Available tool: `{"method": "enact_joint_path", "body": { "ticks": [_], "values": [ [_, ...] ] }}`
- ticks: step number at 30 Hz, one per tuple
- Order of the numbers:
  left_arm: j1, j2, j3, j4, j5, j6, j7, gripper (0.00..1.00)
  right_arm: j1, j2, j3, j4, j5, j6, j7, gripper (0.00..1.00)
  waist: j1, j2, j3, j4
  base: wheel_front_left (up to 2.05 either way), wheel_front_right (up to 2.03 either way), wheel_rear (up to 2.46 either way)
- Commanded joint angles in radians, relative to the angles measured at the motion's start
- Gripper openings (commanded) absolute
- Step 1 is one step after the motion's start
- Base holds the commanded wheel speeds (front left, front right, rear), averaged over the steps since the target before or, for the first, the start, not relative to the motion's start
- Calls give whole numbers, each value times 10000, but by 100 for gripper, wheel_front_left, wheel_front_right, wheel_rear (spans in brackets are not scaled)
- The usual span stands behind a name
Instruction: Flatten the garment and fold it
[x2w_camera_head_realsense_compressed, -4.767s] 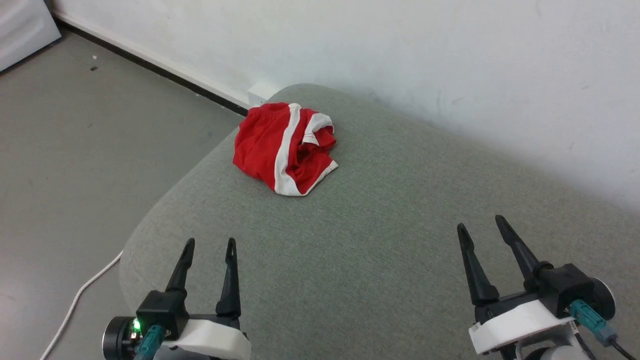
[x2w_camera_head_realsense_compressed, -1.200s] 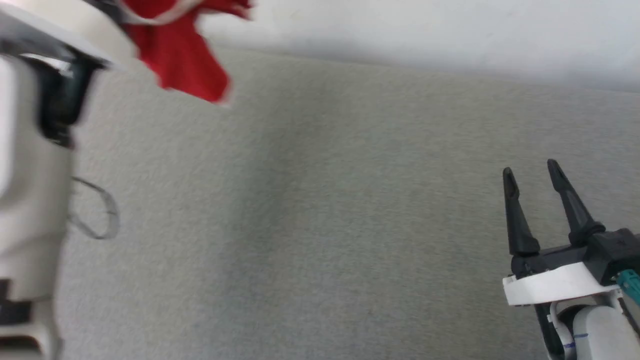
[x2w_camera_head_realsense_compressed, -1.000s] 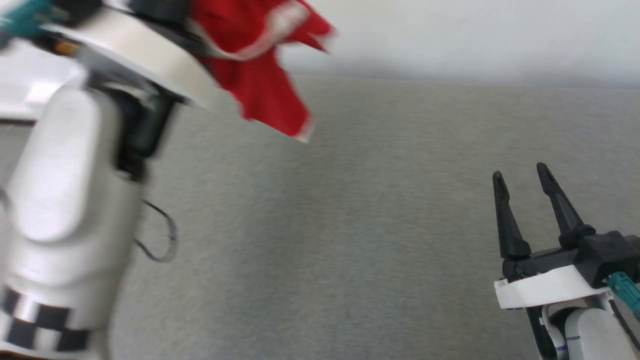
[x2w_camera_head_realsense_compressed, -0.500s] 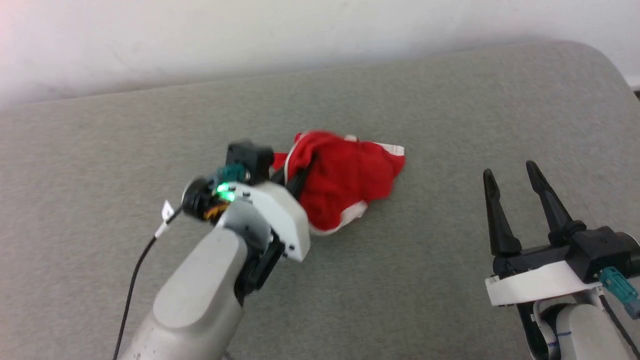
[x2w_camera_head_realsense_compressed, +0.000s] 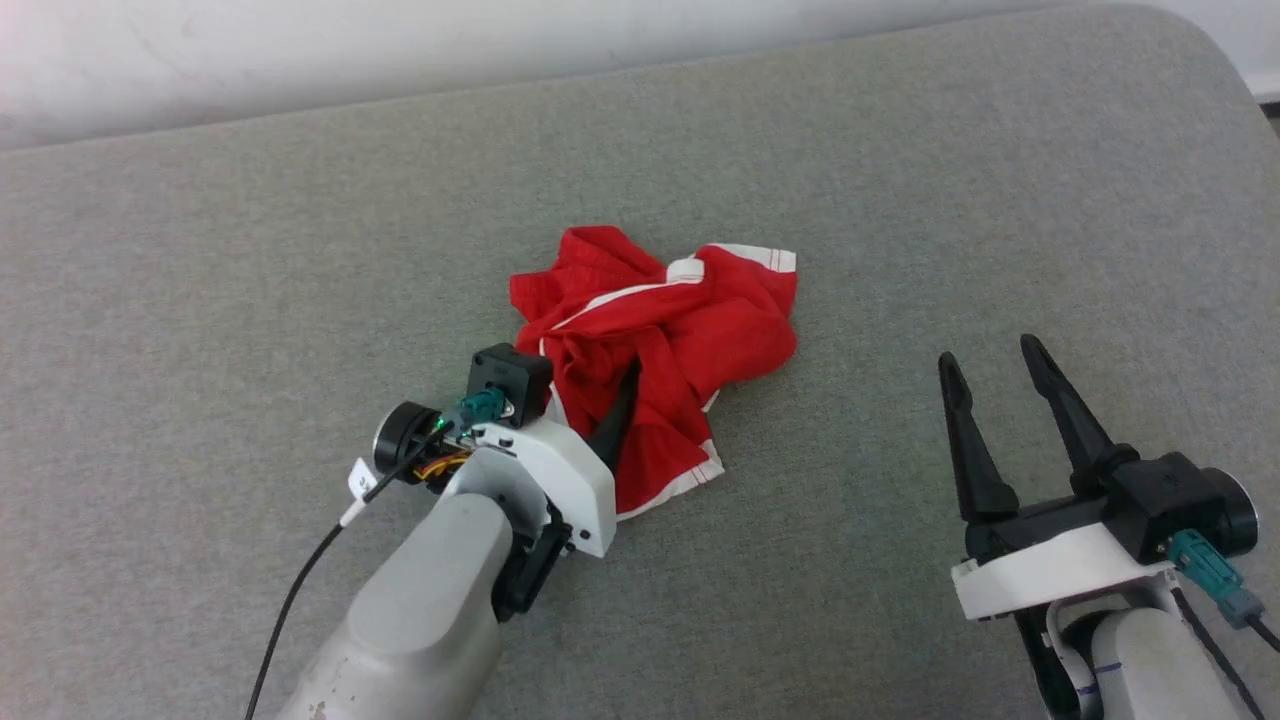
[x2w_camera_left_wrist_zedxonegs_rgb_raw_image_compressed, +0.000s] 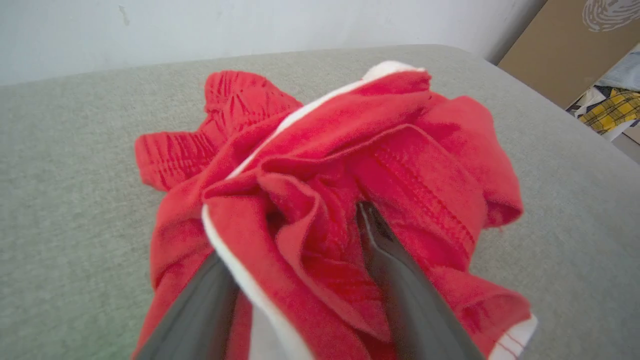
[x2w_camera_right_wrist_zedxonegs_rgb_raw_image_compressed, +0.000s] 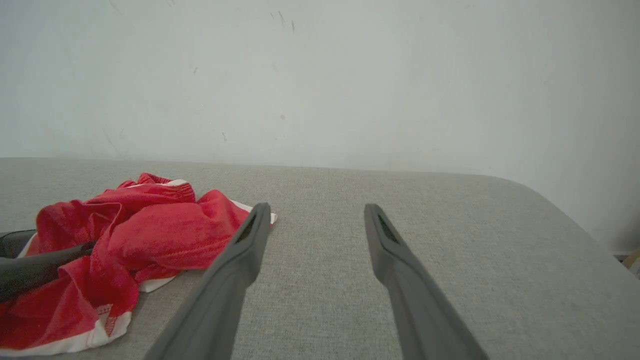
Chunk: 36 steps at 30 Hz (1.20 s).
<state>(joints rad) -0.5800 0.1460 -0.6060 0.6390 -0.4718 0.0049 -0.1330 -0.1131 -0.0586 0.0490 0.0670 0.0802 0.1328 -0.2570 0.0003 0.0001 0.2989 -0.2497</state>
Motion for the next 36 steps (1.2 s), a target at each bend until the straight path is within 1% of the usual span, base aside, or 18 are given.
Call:
{"method": "enact_joint_path", "body": {
  "ticks": [1, 6, 10, 17, 22, 25, 29, 32, 36],
  "values": [
    [54, -51, -83, 120, 72, -118, -188, 100, 7, -63, -3, 65, -27, -21, -47, 100, -3, -1, -634, 636, 0, 0, 0],
    [201, -21, -30, -461, 35, -172, -739, 100, 279, -227, -57, 239, -30, -21, -47, 100, -3, -1, -1409, 1415, 0, 0, 0],
    [548, 306, 192, -1517, -56, -106, -956, 100, 566, -282, -118, 343, -30, -21, -47, 100, -3, -1, -1971, 2015, 0, 0, 0],
    [1841, 1744, 1006, -3446, 334, 673, -1229, 100, 1024, -220, -213, 391, -66, -21, -33, 100, -3, -1, -2487, 2792, 0, 0, 0],
    [3349, 2221, 1935, -5038, 560, 1402, -1281, 100, 1172, -185, -250, 426, -44, -21, -35, 100, -3, -1, -2552, 3044, 0, 0, 0],
    [4349, 2255, 2403, -5827, 930, 1753, -1284, 100, 1244, -161, -262, 494, -35, -21, -36, 100, -3, -1, -2603, 3110, 0, 0, 0],
    [5550, 2122, 2647, -6327, 1454, 2076, -1285, 100, 1319, -117, -292, 671, -22, -21, -38, 100, -3, -1, -2734, 3089, 0, 0, 0],
    [6090, 1895, 2752, -6652, 1704, 2127, -1286, 100, 1381, -85, -332, 765, -6, -21, -39, 100, -3, -1, -2786, 3118, 0, 0, 0],
    [6413, 1641, 2805, -6753, 1905, 2048, -1286, 100, 1443, -53, -302, 897, -56, -21, -37, 100, -3, -1, -2790, 3170, 0, 0, 0]
  ]
}}
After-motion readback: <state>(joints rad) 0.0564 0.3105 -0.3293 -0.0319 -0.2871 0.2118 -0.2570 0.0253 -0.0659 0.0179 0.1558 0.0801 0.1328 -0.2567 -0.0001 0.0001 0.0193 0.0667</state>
